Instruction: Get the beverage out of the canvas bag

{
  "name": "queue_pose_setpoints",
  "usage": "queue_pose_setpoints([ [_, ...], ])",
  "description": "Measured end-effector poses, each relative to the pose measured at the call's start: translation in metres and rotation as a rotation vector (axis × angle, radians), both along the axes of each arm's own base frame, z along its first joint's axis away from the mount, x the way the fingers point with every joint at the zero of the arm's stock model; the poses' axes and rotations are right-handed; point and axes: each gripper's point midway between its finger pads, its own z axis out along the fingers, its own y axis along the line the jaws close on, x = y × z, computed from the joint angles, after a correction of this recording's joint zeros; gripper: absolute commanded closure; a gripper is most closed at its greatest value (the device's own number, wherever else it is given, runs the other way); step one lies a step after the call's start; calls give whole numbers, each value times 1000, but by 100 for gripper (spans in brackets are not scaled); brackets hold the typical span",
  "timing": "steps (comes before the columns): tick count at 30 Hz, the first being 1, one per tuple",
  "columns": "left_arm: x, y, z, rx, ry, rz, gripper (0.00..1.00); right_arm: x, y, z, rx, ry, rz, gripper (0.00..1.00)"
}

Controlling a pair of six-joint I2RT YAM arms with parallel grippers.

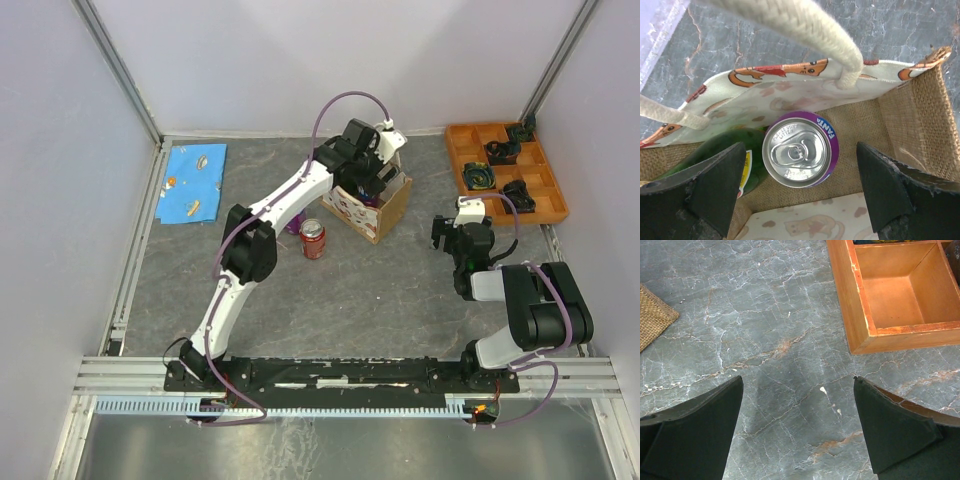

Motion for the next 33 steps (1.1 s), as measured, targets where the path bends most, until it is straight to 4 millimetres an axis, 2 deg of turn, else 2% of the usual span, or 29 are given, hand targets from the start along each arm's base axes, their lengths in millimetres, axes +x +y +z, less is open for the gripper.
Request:
queue_pose_setpoints([
  [6, 8, -6, 7, -8, -57, 12, 3, 0, 0, 0, 0, 0, 0, 1],
  [11, 10, -5, 2, 6, -69, 24, 3, 0, 0, 0, 0, 0, 0, 1],
  [13, 12, -6, -3, 10, -69, 26, 3, 0, 0, 0, 0, 0, 0, 1],
  [21, 7, -3, -43, 64, -20, 28, 5, 0, 0, 0, 0, 0, 0, 1],
  [25, 8, -5, -46, 71, -26, 33, 12, 0, 0, 0, 0, 0, -1, 1],
  [26, 8, -4, -45, 70, -26, 34, 17, 0, 0, 0, 0, 0, -1, 1],
  [27, 8, -4, -45, 71, -28, 35, 27, 0, 0, 0, 0, 0, 0, 1],
  [29, 10, -4, -44, 70, -34, 37, 68, 0, 0, 0, 0, 0, 0, 1],
  [30, 10, -5, -44, 65, -32, 34, 82, 0, 0, 0, 0, 0, 0, 1],
  [31, 10, -4, -44, 64, -32, 35, 92, 0, 0, 0, 0, 0, 0, 1],
  [32, 11, -4, -44, 61, -30, 33, 96, 0, 0, 0, 0, 0, 0, 1],
  [33, 10, -4, -44, 58, -28, 33, 97, 0, 0, 0, 0, 0, -1, 1],
])
